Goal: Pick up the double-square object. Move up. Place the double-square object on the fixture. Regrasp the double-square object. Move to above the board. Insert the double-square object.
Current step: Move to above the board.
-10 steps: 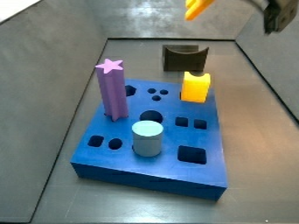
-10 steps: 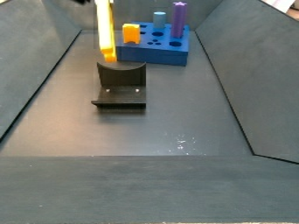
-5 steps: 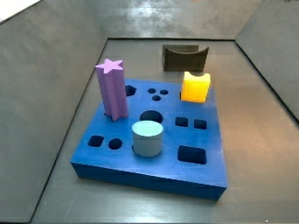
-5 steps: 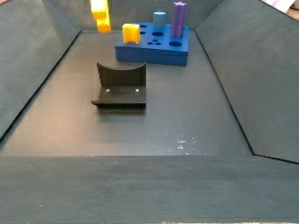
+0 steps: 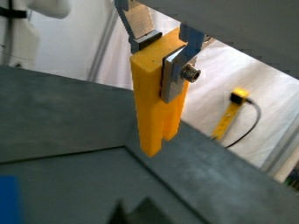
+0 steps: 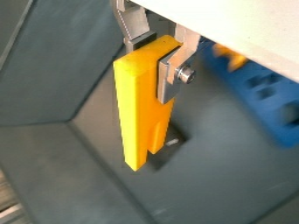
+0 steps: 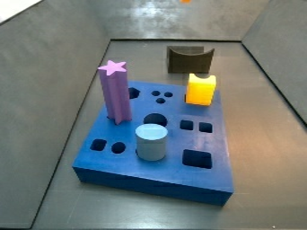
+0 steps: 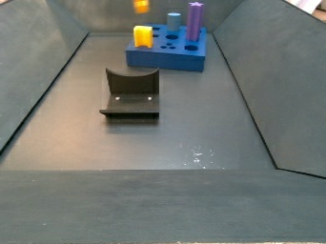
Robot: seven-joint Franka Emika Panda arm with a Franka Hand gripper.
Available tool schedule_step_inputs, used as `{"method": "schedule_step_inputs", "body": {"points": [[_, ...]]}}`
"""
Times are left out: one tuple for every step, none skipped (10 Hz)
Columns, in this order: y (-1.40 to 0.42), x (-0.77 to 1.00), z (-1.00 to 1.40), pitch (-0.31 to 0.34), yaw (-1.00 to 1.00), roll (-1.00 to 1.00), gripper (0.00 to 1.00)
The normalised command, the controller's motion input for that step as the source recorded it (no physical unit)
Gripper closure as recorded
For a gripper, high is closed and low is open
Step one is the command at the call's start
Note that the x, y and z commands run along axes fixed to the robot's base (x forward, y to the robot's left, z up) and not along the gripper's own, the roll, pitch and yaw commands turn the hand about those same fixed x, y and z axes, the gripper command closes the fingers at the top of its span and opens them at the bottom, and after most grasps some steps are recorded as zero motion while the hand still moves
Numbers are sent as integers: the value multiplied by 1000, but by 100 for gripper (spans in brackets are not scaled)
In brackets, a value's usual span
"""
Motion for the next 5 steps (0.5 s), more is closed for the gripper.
{"method": "schedule_step_inputs", "body": {"points": [[-944, -1000, 293, -166, -79, -1000, 100], [-913, -1000, 284, -171, -80, -1000, 100], [-831, -1000, 265, -182, -86, -1000, 100], [-619, -826, 213, -191, -95, -1000, 100], [-329, -551, 126, -201, -102, -1000, 100]]}}
